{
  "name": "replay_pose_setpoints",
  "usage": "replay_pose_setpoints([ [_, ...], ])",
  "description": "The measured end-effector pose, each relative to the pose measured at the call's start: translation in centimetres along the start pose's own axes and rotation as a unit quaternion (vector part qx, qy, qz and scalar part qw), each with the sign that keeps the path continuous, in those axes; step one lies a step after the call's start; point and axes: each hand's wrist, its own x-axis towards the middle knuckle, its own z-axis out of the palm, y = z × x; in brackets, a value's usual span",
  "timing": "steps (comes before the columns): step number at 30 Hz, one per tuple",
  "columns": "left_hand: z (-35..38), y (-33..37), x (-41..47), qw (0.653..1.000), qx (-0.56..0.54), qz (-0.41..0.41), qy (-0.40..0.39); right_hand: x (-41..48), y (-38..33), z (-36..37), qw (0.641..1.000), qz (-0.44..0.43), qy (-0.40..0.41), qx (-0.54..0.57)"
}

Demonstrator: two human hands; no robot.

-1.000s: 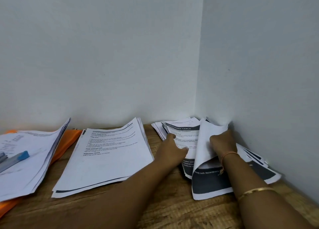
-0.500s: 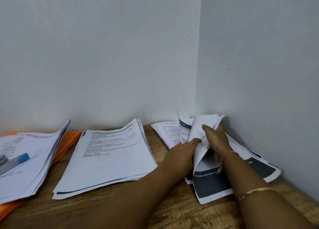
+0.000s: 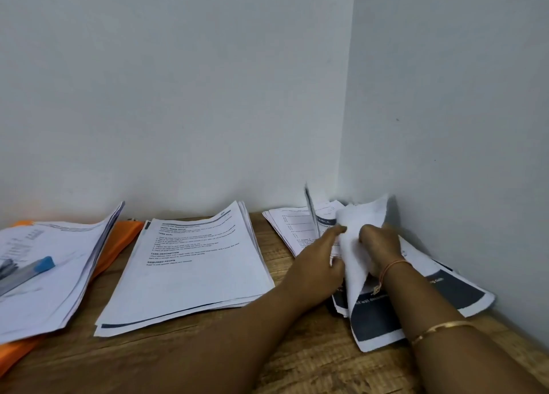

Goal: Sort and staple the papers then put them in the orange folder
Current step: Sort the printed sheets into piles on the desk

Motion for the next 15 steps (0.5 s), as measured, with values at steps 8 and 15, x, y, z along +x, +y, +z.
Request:
replay_pose_setpoints([
  [8,-0.4,-0.3,0.7,0.958,-0.215,-0.186,0.022,-0.4,0.2,1.5,0.994,0.009,-0.108,0.002],
  [15,-0.2,0.9,0.3,0.986,-0.112,-0.100,-0.067,-0.7,-0.7,1.4,0.985,0.013,-0.174,-0.016],
])
